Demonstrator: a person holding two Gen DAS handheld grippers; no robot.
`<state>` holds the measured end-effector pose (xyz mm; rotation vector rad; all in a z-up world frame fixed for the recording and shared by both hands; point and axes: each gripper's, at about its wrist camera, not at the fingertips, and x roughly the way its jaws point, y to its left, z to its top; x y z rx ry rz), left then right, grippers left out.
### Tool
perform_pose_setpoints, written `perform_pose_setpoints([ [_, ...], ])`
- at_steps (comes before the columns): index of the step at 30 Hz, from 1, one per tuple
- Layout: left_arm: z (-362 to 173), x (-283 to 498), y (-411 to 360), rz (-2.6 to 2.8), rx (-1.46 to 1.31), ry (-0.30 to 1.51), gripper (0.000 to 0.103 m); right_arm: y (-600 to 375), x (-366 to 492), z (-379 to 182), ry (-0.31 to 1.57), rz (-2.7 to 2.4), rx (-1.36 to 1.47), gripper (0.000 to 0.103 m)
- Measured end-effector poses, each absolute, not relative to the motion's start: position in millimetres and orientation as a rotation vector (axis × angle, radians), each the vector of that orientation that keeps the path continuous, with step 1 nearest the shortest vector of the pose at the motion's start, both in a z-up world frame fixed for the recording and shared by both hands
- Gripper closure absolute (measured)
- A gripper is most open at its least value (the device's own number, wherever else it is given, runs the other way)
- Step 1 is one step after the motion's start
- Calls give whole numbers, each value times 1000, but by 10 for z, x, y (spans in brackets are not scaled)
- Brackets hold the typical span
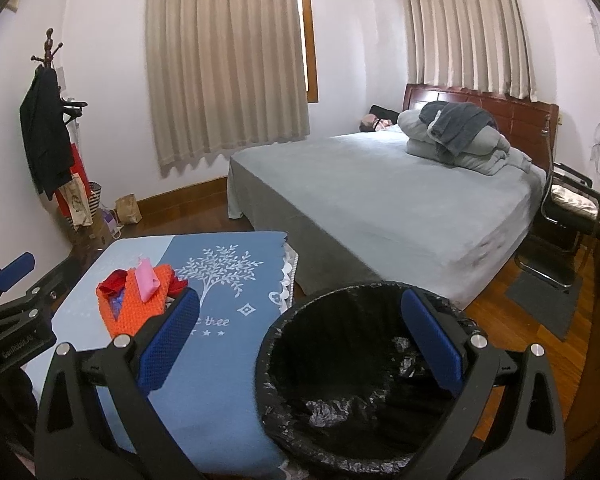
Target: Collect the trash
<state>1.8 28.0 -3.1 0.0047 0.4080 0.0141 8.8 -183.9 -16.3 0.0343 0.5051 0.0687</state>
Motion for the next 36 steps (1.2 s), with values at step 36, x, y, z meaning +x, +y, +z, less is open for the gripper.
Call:
perform_pose_setpoints([
  [36,-943,943,2028,409,-42,534,12,159,1784,-1193,673,488,-46,44],
])
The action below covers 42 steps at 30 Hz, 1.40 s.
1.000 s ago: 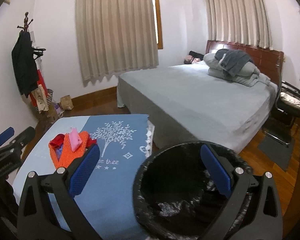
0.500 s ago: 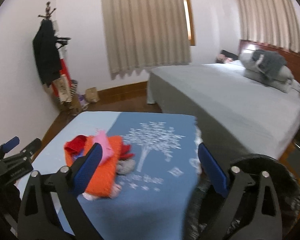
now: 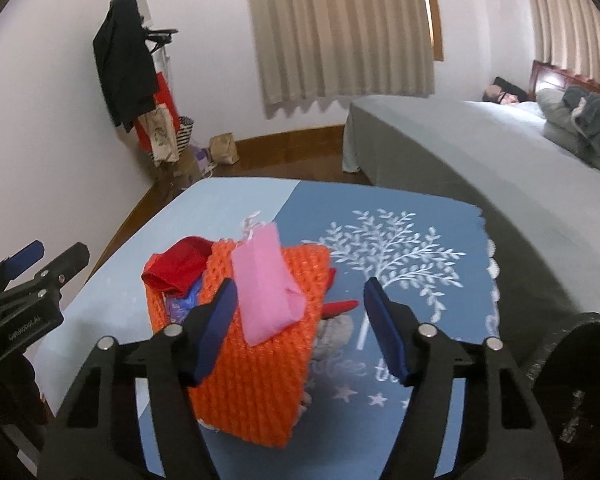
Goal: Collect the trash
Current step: 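Grasp the pink paper bag with the right gripper, then carry the pink bag toward the bin with the right gripper while the left gripper grasps an orange mesh net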
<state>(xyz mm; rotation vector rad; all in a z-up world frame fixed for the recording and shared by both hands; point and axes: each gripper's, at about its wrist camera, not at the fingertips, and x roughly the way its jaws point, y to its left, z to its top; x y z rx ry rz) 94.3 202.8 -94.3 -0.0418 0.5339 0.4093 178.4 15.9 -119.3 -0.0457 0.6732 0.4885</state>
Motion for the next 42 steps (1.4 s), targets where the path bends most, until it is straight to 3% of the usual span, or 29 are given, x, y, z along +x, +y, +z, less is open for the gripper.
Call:
perform_pose_setpoints([
  [10,-967,973,2031,406,-49,541,12,371,1833,-1313,715,607,-70,96],
  [12,-972,986,2020,399,-50,544,12,334,1817,-1292,710,625,-63,98],
  [20,-994,1022,1875,357,-46,557,12,124,1766,-1215,690,621,-35,99],
  [22,-999,1025,1860,355,-48,557,12,121,1792,-1248,702,616,-37,94],
  [25,-1001,1018,1864,362,-46,554,12,149,1841,-1321,736,618,-23,72],
  [28,-998,1004,1907,376,-48,556,12,219,1847,-1356,741,622,-38,58],
  [30,-1009,992,1946,384,-49,557,12,273,1864,-1384,744,615,-63,55],
  [32,-1014,998,1970,390,-50,559,12,325,1884,-1419,753,610,-91,55],
  [35,-1021,996,1982,389,-53,558,12,369,1901,-1470,774,628,-125,79],
  [42,-1058,1023,1871,345,-58,567,12,155,1835,-1370,745,634,-74,85],
])
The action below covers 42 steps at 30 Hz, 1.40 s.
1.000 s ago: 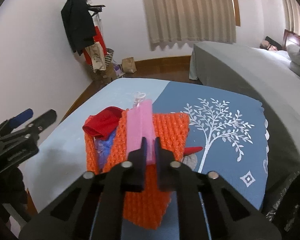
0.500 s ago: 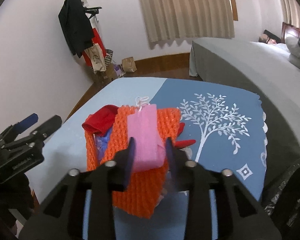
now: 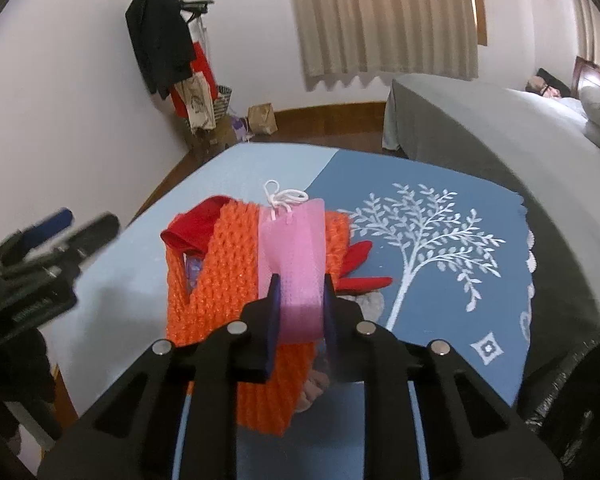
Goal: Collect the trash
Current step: 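Carry the pink bag toward the bin with the right gripper while the left gripper grasps an orange mesh net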
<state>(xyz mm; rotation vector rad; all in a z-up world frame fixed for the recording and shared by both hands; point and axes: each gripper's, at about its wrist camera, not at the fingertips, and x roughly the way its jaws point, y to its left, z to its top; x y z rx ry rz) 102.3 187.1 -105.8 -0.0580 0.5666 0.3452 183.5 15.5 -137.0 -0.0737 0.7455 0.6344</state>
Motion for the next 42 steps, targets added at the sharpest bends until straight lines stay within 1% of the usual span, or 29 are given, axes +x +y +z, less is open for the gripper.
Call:
perform_pose_setpoints([
  [6,-1127,1129,1618,244,-49,582,21,-148,1799,-1269,725,587,-9,85],
  [9,-1206,1218,1482,201,-42,602,27,-295,1800,-1258,719,551,1,85],
  [11,-1287,1285,1398,172,-42,620,32,-392,1799,-1266,717,528,-2,85],
  [15,-1427,1400,1244,142,-31,658,36,-544,1805,-1329,726,503,11,84],
  [18,-1474,1467,1181,122,-33,676,42,-613,1812,-1366,737,493,16,85],
  [20,-1497,1508,1160,96,-45,693,52,-644,1816,-1398,745,488,20,84],
  [22,-1535,1531,1129,75,-53,712,54,-662,1805,-1416,750,485,25,84],
  [24,-1559,1544,1103,66,-55,723,59,-669,1794,-1423,753,484,29,84],
  [25,-1560,1539,1094,60,-59,724,66,-675,1790,-1426,755,484,31,84],
  [26,-1556,1526,1088,54,-61,722,76,-679,1782,-1423,755,484,33,84],
  [29,-1507,1507,1076,54,-64,715,89,-689,1761,-1395,751,485,39,84],
  [35,-1324,1418,1048,46,-75,665,91,-739,1714,-1296,728,485,42,84],
  [42,-989,1254,956,26,-85,584,92,-911,1571,-1071,673,467,61,84],
])
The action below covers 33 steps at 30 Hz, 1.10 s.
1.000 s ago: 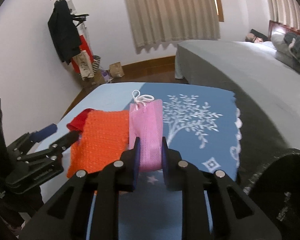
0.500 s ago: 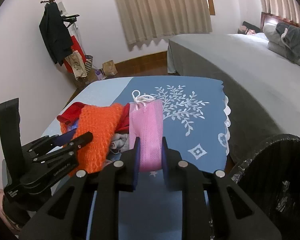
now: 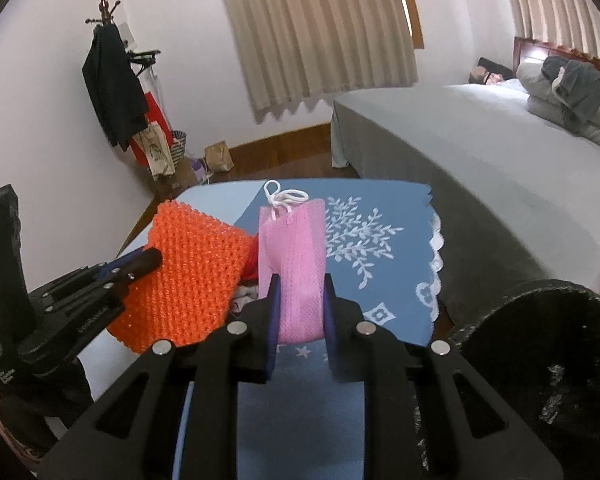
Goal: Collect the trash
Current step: 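Carry the pink bag toward the bin with the right gripper while the left gripper grasps an orange mesh net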
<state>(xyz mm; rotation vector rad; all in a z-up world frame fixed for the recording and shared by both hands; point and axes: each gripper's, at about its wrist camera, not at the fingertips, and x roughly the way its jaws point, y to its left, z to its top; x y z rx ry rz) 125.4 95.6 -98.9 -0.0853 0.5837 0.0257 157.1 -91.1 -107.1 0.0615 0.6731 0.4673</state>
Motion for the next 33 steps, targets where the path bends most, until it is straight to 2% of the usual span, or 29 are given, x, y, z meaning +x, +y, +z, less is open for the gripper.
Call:
perform_pose_setpoints([
  [8,-669,1172,652,-57,-76,514,92,-1255,1379,-814,610,408,91,84],
  [15,-606,1154,168,-169,-41,503,92,-1726,1184,-746,584,305,108,84],
  [33,-795,1288,-1214,-468,47,570,92,-2970,678,-1149,648,-29,165,81],
])
